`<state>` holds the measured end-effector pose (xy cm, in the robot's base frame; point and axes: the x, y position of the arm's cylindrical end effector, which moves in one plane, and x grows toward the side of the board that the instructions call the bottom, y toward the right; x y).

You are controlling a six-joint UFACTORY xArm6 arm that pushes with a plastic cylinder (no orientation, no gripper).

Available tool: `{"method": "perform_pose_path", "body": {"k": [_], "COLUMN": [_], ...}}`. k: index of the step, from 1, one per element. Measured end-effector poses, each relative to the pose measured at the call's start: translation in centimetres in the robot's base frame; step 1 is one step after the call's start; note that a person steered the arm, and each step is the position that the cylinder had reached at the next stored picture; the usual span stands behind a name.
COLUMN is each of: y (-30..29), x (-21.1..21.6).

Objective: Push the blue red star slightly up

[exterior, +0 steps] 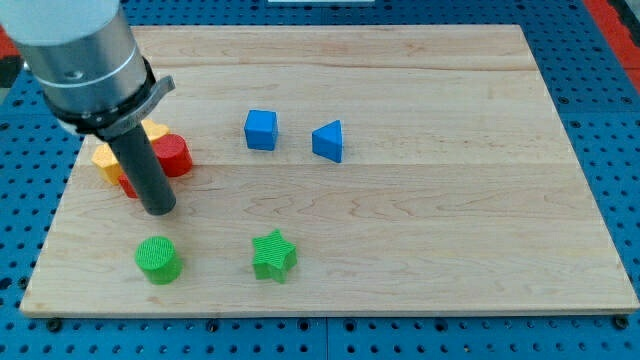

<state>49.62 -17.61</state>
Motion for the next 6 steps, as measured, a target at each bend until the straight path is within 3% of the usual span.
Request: {"method": "perform_pose_path", "body": {"k": [1,3,5,6], "y": [-0.6,-0.7,-0.8,-0.8], "x": [-0.9,1.6,-2.0,-1.3]}}
